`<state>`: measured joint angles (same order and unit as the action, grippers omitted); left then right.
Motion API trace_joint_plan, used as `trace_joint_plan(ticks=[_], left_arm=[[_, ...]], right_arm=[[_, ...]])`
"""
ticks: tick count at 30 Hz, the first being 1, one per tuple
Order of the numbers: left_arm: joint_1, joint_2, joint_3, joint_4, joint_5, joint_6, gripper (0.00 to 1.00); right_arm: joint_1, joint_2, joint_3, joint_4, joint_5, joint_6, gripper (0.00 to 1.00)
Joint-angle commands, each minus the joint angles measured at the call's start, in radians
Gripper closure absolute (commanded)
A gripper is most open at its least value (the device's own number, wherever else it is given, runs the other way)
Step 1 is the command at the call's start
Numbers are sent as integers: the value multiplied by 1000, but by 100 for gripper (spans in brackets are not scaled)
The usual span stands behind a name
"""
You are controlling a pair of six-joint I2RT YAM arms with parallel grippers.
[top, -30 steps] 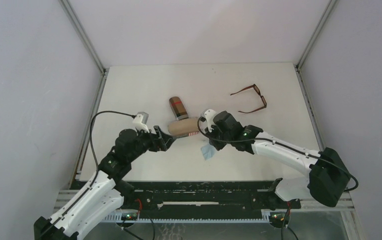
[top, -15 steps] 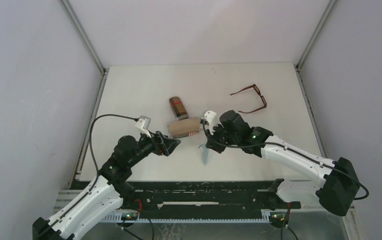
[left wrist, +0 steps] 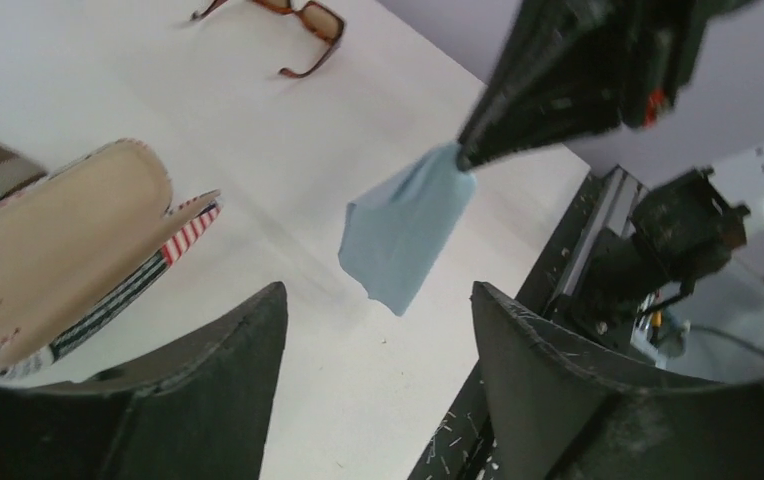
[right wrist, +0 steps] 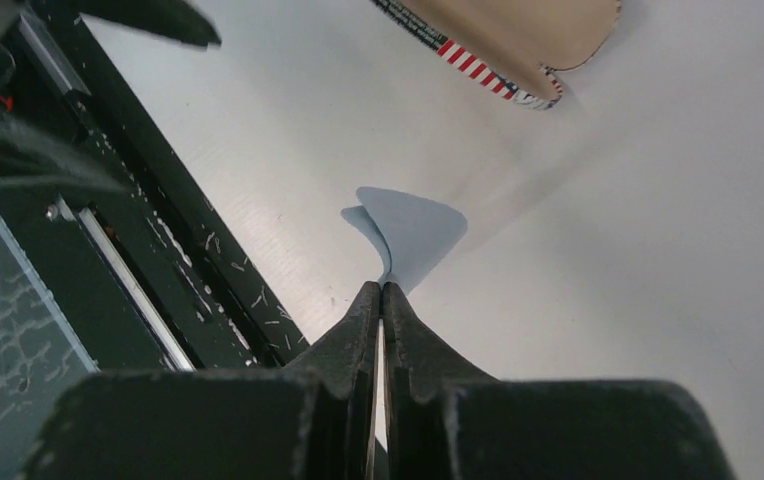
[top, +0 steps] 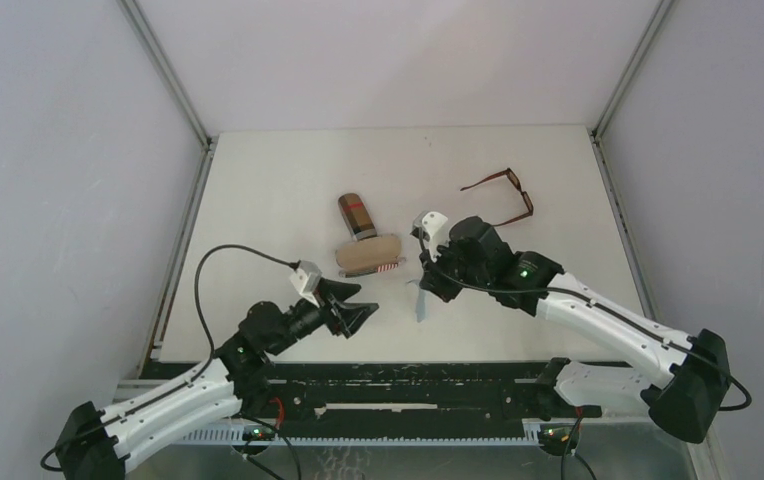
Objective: Organize the sunglasses
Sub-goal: Pick up the glasses cleaning cloth from the center of the board.
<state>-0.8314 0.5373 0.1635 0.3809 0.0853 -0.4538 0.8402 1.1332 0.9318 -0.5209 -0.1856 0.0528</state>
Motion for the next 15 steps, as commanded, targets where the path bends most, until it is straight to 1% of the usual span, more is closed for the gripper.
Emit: trace_joint_plan(ticks=[1,4,6,12,15], left_arm=[[-104,-18,-49,275,27,271,32],[-168,3,-40,313,20,410,41],[-192,38,-29,339,32,466,48],[-240,141,36,356,48,548,63],[-256,176,64,355,47,566,68]], right_arm=[[8,-64,60,8,79,110,100],[16,-92,71,11,96,158,100],[31,-108,84,4,97,161,100],[84,-154,102,-12,131,145,100],[104,-175,107,-7,132,143,100]])
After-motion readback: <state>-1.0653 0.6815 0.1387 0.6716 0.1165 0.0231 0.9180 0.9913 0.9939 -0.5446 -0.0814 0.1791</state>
